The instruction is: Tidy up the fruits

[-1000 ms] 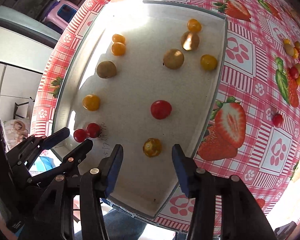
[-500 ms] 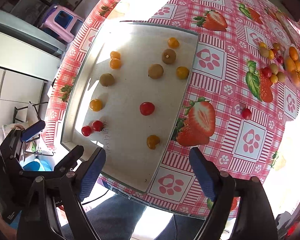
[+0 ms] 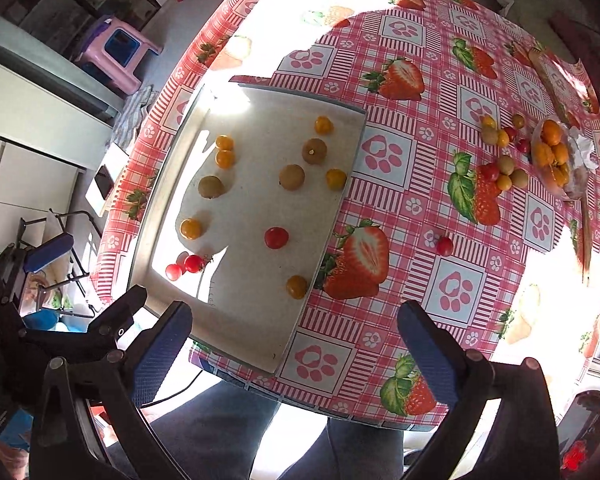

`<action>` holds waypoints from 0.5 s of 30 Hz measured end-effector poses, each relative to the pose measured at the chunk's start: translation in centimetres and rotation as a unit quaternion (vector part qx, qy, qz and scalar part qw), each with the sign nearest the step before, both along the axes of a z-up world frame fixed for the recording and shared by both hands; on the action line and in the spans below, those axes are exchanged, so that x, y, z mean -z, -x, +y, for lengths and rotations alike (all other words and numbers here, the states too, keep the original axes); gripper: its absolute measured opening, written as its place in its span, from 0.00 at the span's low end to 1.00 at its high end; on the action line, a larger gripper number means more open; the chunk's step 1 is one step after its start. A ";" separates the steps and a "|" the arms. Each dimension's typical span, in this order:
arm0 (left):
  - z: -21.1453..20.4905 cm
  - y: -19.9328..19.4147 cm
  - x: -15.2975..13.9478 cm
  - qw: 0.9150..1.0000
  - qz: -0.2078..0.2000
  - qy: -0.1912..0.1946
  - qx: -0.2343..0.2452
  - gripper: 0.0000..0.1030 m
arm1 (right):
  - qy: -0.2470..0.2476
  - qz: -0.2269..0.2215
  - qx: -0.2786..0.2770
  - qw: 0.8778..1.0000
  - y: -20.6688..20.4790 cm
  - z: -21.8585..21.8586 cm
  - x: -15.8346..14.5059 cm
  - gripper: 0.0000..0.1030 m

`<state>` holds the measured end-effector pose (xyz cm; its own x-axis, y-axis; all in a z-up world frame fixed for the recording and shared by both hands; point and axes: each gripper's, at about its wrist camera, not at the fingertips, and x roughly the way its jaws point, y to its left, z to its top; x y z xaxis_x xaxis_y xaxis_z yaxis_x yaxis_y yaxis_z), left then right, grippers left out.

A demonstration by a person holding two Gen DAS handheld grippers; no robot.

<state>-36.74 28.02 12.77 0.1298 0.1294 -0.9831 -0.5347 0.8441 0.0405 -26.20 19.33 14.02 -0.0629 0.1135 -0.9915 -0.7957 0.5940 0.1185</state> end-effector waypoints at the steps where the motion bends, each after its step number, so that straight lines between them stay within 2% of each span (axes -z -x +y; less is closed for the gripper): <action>1: 0.0 0.1 -0.1 1.000 -0.001 0.005 -0.002 0.98 | 0.002 -0.001 -0.002 1.000 0.0 0.0 -0.1 1.00; 8: 0.4 0.5 -1.0 0.999 -0.022 0.036 -0.033 0.98 | 0.003 -0.018 0.002 1.000 0.2 -0.3 -0.8 1.00; 15: -0.4 -0.3 -1.1 1.000 -0.012 0.022 -0.018 0.98 | 0.005 -0.036 0.021 0.999 -0.5 -0.6 -0.9 1.00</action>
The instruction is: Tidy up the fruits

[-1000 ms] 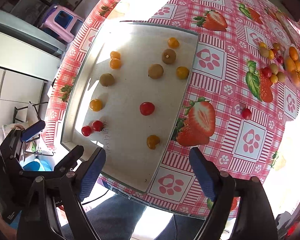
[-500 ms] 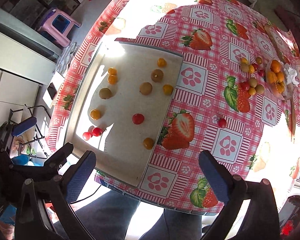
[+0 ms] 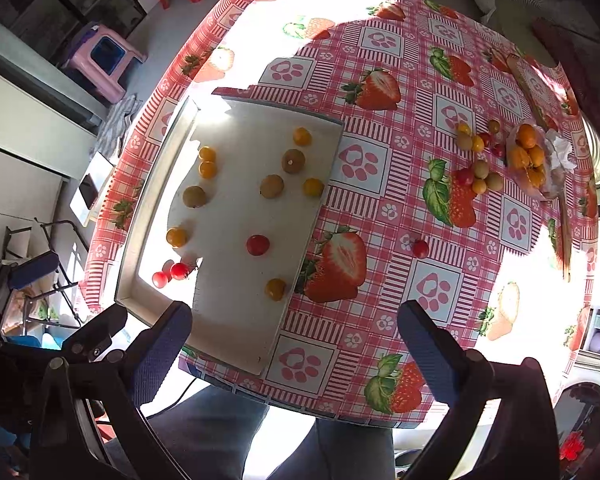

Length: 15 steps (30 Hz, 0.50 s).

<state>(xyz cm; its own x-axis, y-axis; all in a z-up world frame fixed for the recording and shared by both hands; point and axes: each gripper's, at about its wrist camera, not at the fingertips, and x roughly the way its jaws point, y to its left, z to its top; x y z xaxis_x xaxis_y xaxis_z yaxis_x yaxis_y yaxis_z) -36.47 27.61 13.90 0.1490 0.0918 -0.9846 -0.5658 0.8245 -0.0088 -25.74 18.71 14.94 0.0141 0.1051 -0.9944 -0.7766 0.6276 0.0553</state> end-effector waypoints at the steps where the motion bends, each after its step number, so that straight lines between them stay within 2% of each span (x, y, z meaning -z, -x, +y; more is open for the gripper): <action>1: -0.1 -0.1 -0.1 1.000 0.001 -0.003 0.002 0.98 | 0.001 -0.001 0.002 1.000 -0.1 -0.1 0.0 1.00; 15: -0.8 -0.8 -0.7 0.999 0.004 -0.028 0.023 0.98 | 0.003 -0.004 0.009 1.000 0.1 -0.3 0.0 1.00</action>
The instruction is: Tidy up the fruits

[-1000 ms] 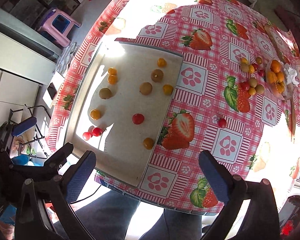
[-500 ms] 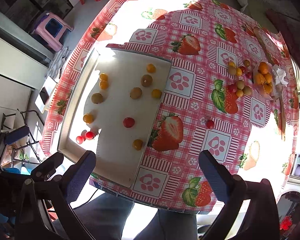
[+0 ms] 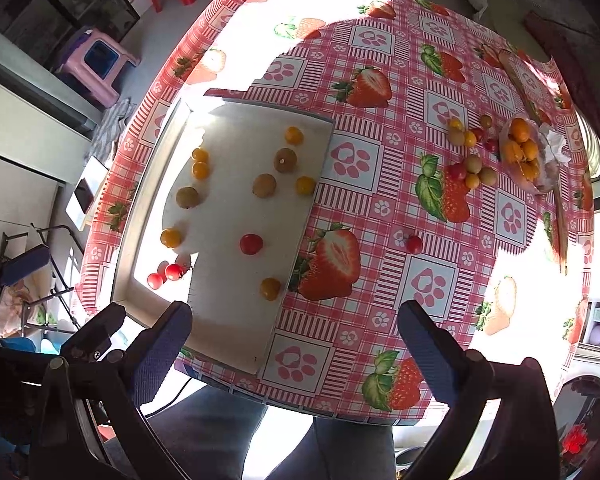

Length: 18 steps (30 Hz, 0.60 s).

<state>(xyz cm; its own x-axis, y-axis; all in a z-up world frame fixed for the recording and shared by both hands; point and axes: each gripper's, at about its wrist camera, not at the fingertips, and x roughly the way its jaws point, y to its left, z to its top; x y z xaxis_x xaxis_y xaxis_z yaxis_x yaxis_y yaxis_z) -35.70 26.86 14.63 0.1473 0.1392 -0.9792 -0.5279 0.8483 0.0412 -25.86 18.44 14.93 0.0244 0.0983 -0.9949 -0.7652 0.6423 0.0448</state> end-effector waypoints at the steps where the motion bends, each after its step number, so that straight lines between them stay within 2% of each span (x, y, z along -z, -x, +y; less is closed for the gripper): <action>1: 0.0 0.0 0.0 1.000 0.000 0.000 0.001 0.98 | 0.000 0.000 0.000 1.000 0.0 0.0 0.0 1.00; 18: -0.2 0.2 0.1 1.000 0.002 0.001 0.004 0.98 | 0.004 0.001 -0.005 1.000 0.6 0.2 -0.1 1.00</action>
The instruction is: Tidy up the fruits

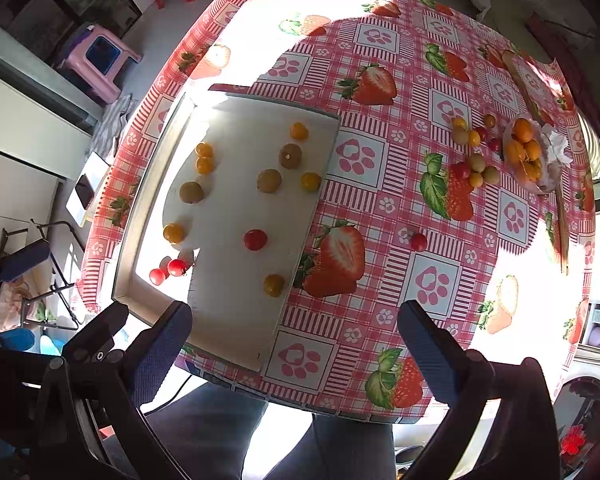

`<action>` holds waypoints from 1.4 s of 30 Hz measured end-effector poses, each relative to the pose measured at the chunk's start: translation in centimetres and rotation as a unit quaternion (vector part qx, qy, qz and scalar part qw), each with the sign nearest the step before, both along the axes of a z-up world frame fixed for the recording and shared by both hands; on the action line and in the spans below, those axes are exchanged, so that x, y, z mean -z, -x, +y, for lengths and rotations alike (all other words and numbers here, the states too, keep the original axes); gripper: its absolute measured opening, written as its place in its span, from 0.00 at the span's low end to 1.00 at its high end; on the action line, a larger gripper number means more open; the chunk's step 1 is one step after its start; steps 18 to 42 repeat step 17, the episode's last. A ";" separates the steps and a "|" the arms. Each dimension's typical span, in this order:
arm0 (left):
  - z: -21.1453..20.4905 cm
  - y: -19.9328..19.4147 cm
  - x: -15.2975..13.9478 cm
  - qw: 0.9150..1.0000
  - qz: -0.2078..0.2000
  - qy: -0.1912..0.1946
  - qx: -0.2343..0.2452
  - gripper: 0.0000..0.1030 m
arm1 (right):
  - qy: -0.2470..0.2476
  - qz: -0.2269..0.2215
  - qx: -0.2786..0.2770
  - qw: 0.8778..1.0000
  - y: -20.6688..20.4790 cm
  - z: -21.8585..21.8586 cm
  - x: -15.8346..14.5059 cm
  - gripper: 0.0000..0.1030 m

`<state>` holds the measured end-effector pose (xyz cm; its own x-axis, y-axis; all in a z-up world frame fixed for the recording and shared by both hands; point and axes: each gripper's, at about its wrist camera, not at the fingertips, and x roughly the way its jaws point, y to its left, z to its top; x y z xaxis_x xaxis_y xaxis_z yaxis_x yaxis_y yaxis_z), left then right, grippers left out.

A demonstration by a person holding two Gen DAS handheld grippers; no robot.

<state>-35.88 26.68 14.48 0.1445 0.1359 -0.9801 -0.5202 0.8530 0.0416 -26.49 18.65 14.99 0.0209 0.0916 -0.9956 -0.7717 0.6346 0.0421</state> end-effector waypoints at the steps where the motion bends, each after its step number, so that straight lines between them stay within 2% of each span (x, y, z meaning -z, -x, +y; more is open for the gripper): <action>1: 0.0 0.0 0.0 1.000 0.000 0.000 0.001 0.98 | 0.000 0.000 0.000 1.000 0.0 0.0 0.0 1.00; 12: 0.2 -0.1 0.1 1.000 0.003 0.000 0.012 0.98 | 0.000 -0.001 0.000 1.000 0.1 0.1 0.1 1.00; 17: 0.2 0.0 -0.2 1.000 -0.009 -0.003 0.017 0.98 | 0.000 0.000 0.002 1.000 0.1 0.1 0.1 1.00; 42: 0.2 0.0 -0.2 1.000 -0.009 -0.003 0.017 0.98 | 0.000 0.000 0.002 1.000 0.1 0.1 0.1 1.00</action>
